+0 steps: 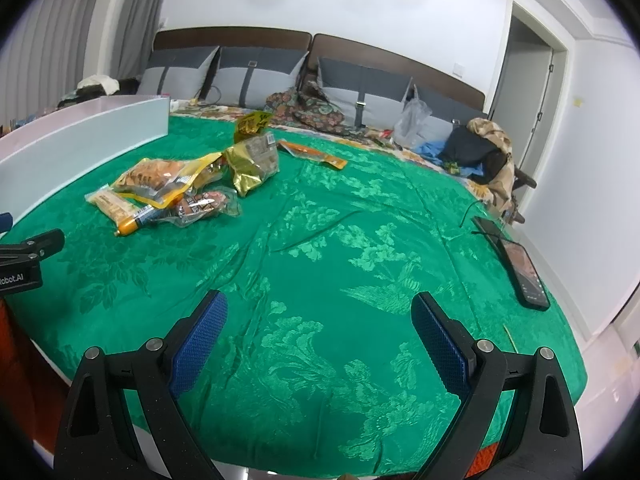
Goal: Organize snacks
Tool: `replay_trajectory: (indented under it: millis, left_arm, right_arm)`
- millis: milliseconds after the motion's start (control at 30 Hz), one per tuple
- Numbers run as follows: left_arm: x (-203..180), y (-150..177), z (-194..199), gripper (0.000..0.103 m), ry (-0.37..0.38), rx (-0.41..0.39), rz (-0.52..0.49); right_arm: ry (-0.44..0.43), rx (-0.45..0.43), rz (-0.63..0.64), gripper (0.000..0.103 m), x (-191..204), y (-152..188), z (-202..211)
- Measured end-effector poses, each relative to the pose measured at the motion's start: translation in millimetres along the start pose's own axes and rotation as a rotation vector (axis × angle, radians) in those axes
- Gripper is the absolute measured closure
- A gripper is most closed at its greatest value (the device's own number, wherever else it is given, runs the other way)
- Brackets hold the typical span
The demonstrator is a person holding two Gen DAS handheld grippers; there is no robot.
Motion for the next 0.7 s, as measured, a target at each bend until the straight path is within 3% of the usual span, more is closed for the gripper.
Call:
replay_trajectory:
  millis: [700]
  left_arm:
    - [0.1, 1.3, -1.2, 0.0, 0.0, 0.0, 0.002]
  right_arm:
    - [-0.01, -0.005, -0.014, 0.008, 1.6, -0.1, -0.7]
Point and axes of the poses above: each gripper's, at about its wrist camera, not at the fingertips, and z roughly against the way its jaws point, x to its left, y to its underside, the point moved 5 cm from there along -z, roughly the way its jaws point, and after that the axes turned 1 degree about -z, right-handed, at the moved point
